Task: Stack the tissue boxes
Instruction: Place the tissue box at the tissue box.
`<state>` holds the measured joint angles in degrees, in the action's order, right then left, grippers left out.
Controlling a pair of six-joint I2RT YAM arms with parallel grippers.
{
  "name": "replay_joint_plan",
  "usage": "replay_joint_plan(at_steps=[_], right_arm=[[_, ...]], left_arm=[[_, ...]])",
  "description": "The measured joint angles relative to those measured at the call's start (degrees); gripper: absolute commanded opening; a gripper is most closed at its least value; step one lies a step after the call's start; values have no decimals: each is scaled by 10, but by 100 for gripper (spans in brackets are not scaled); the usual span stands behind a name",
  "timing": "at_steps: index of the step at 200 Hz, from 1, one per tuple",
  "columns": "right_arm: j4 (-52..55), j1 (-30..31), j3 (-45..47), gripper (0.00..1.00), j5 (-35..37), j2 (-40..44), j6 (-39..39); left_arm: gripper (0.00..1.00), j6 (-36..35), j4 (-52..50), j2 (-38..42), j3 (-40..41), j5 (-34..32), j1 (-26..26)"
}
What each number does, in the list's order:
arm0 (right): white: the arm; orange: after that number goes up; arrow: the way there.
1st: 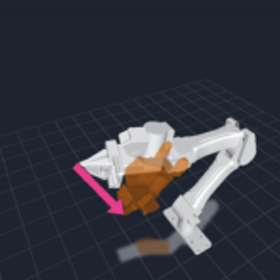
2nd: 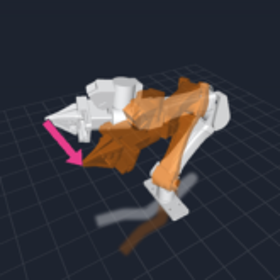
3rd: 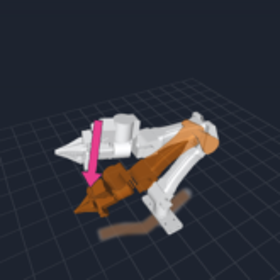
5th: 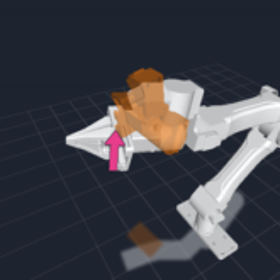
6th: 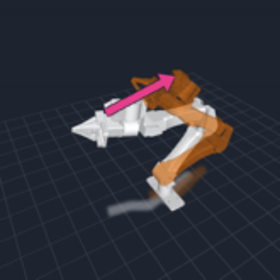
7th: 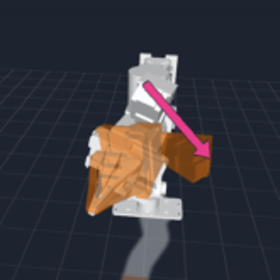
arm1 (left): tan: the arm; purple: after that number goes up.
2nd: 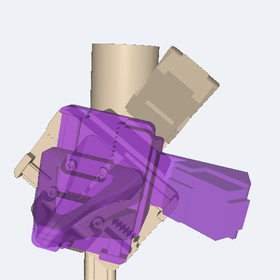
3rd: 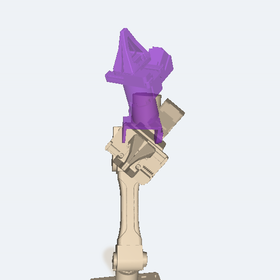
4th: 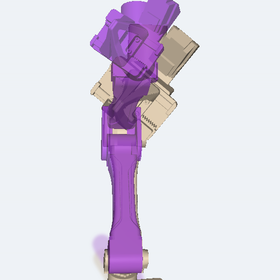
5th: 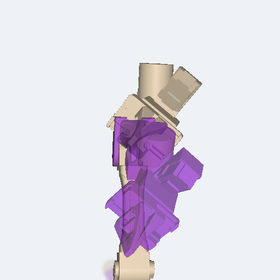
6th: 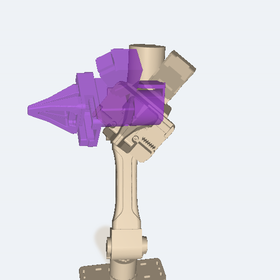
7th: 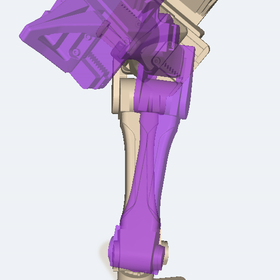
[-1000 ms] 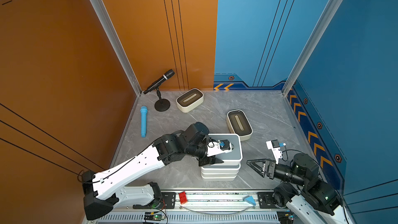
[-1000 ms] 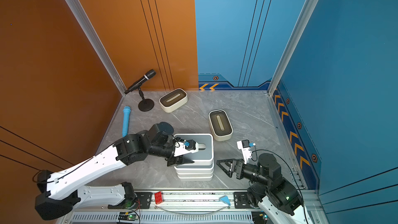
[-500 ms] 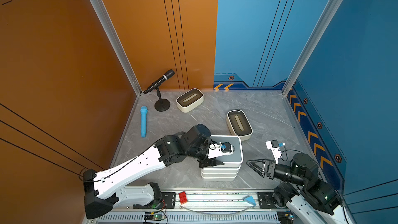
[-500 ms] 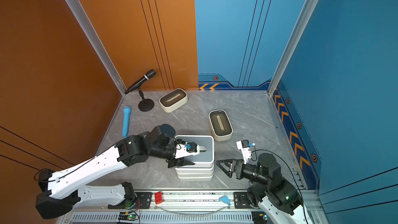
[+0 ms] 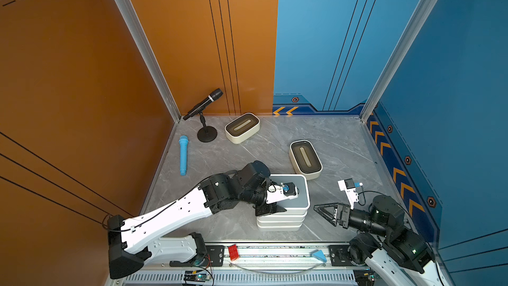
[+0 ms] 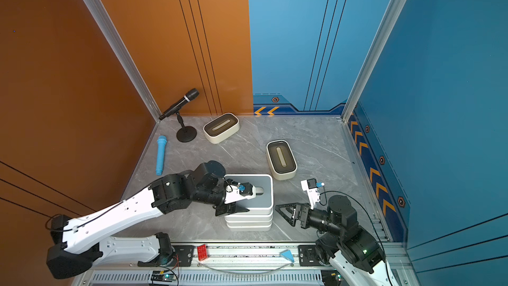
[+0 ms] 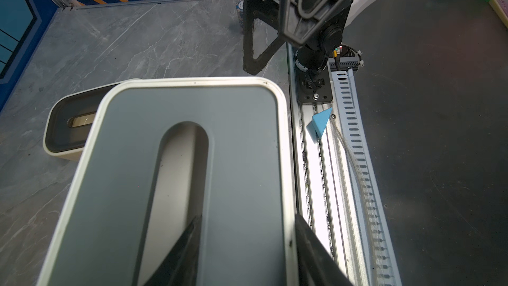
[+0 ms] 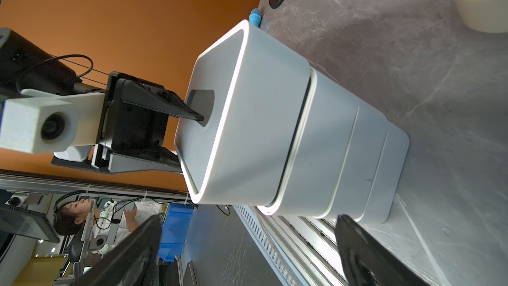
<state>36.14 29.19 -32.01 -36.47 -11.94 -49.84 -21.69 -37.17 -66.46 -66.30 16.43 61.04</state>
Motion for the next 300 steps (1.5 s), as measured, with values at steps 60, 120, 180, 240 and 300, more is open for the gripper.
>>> replay_joint_plan(at_steps=[60, 120, 180, 240, 300], right_arm=[[-2, 0, 1, 100, 0, 0, -2], [-2, 0, 2, 100, 0, 0, -2], [-8, 0, 9, 100, -5, 0, -2], [-9, 0, 10, 100, -9, 0, -6], [-15, 0, 14, 100, -9, 0, -11]], left_arm=[[29, 5, 4, 0, 5, -3, 2], [29, 6, 6, 0, 5, -6, 5], [29, 7, 8, 0, 6, -6, 5], [29, 9, 8, 0, 6, -6, 5], [31, 17, 10, 0, 7, -6, 5]])
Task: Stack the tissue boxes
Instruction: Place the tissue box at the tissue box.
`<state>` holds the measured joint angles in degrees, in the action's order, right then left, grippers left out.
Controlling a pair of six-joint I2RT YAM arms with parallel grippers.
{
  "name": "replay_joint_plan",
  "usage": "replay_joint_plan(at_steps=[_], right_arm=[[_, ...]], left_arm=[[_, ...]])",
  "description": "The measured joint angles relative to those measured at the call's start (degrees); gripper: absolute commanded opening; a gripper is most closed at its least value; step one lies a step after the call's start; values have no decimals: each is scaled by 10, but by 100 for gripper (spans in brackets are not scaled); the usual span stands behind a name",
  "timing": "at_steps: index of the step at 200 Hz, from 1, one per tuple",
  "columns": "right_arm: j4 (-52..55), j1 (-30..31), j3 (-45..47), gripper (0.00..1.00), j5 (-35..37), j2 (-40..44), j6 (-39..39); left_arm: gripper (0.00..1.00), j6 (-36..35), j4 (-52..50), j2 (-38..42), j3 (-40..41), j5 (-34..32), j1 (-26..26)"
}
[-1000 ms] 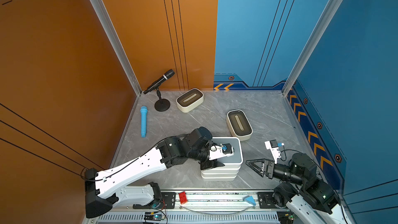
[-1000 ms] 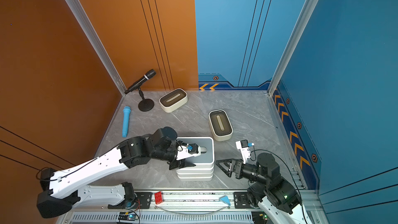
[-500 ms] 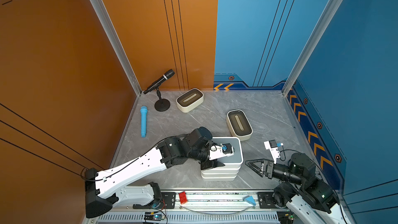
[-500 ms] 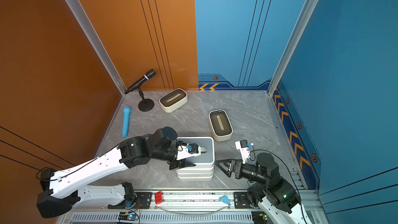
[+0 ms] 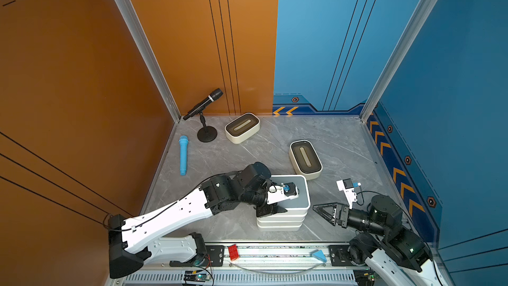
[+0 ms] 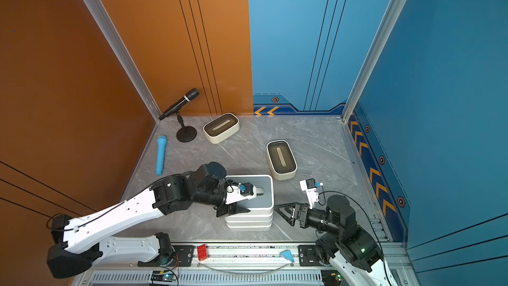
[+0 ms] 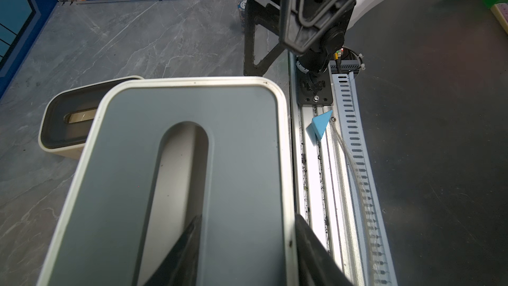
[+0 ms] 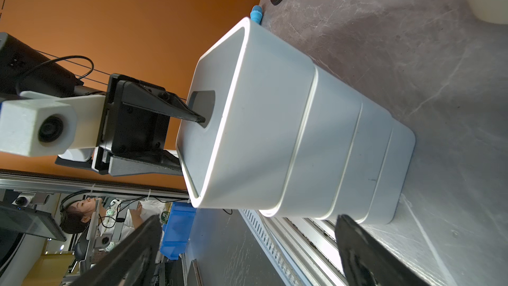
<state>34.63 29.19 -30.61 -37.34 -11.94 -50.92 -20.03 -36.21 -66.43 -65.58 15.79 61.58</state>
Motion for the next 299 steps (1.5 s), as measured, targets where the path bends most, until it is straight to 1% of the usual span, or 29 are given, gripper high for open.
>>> replay_joint_plan(at_steps=[154, 254, 299], right_arm=[[-4, 0, 5, 100, 0, 0, -4], [-9, 0, 6, 100, 0, -5, -4], [-20, 0, 6, 100, 0, -7, -4]], left_arm=[[33, 0, 1, 0, 1, 2, 0], [40, -5, 9, 0, 7, 10, 0], [42, -7, 9, 0, 7, 12, 0]])
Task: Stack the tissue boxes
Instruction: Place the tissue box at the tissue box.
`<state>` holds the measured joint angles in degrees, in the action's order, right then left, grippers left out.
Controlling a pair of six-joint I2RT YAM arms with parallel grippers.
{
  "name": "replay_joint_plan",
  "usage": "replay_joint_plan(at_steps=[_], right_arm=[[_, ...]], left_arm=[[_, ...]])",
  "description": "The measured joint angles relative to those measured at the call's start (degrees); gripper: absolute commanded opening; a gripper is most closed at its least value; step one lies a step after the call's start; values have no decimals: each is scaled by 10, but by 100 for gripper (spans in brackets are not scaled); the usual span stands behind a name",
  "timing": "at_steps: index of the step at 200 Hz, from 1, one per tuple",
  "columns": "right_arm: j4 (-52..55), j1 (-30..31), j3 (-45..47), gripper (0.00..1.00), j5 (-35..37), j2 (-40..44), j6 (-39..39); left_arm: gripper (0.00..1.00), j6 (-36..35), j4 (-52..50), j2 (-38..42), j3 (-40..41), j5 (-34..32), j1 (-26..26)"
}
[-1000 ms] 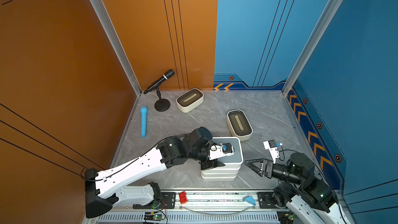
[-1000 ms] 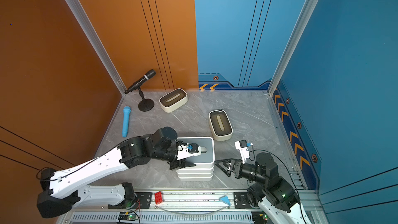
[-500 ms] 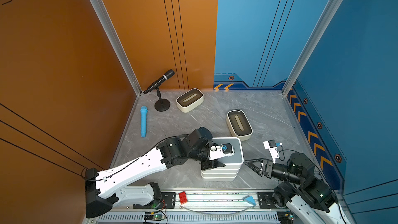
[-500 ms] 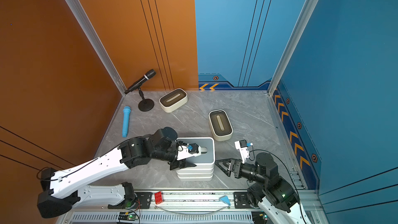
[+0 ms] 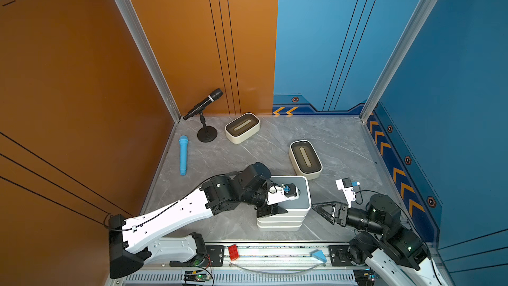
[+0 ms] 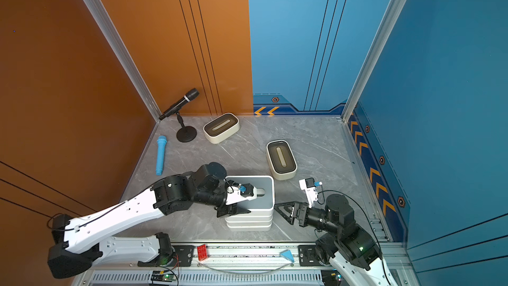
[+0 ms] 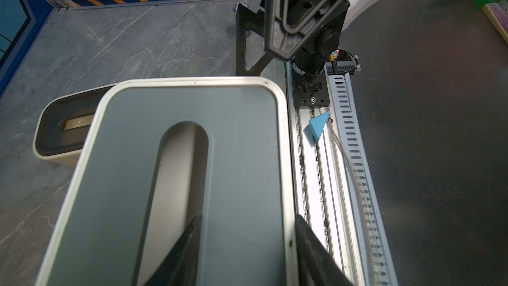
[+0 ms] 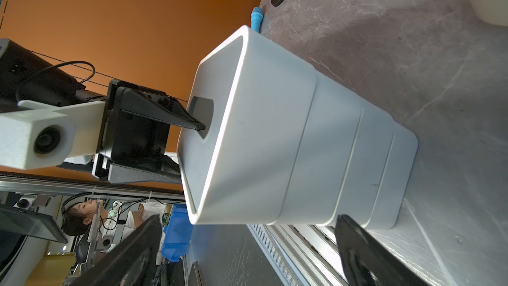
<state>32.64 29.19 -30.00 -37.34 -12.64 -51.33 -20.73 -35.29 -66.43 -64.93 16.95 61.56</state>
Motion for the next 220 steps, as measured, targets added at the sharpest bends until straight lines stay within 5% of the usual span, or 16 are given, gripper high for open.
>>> replay_joint_plan(at_steps=[220], right_arm=[[-7, 0, 0, 100, 0, -9, 0]], left_arm=[[53, -5, 0, 0, 0, 6, 0]])
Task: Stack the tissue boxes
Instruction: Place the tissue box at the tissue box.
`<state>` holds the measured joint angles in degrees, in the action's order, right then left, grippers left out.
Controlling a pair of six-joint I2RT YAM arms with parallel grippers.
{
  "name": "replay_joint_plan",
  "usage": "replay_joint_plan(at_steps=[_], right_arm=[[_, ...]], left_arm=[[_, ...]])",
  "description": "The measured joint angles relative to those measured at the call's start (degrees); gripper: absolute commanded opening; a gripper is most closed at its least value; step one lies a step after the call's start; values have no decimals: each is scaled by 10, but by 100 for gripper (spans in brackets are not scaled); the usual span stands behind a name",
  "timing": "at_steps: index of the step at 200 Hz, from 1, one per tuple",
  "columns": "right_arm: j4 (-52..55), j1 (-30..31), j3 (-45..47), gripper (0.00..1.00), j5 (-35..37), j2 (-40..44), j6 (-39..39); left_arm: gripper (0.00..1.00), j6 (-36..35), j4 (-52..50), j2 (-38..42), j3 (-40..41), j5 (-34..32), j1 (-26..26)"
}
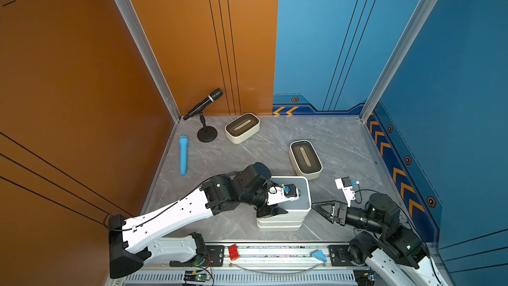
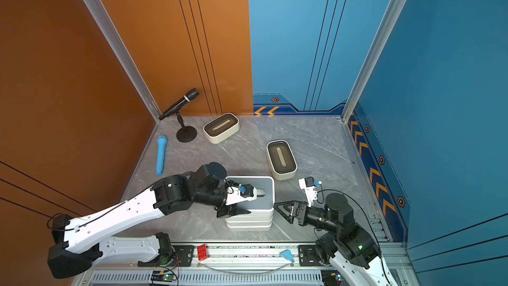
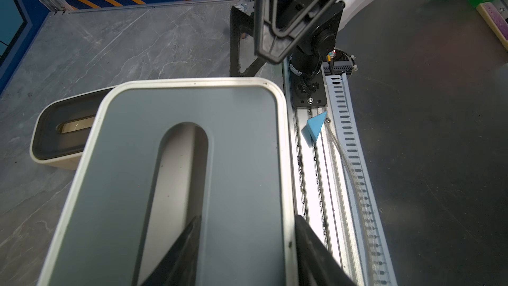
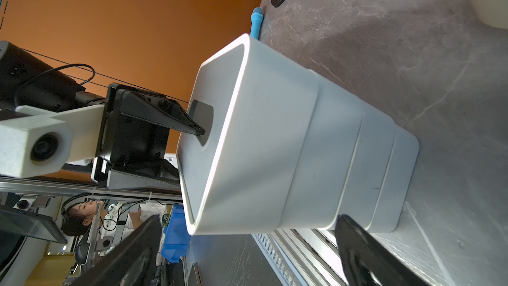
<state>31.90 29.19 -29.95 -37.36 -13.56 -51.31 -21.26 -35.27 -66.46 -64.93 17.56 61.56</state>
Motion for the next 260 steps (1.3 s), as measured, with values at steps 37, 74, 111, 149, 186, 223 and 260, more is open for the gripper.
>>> replay_joint_plan(at_steps=[37, 74, 111, 149, 186, 223, 260], right_arm=[[0, 0, 0, 100, 0, -4, 0], [-1, 0, 0, 100, 0, -8, 0], [-5, 0, 0, 100, 0, -10, 0], [-6, 0, 0, 100, 0, -19, 0], [-7, 0, 0, 100, 0, -29, 0], [-11, 0, 0, 100, 0, -42, 1], [-11, 0, -3, 100, 0, -62, 5]], left_arm=[[54, -2, 0, 0, 0, 0, 0], [55, -3, 2, 0, 0, 0, 0], [56, -3, 2, 1, 0, 0, 0], [56, -3, 2, 5, 0, 0, 0], [57, -3, 2, 7, 0, 0, 0], [57, -3, 1, 7, 0, 0, 0], [56, -3, -3, 7, 0, 0, 0]])
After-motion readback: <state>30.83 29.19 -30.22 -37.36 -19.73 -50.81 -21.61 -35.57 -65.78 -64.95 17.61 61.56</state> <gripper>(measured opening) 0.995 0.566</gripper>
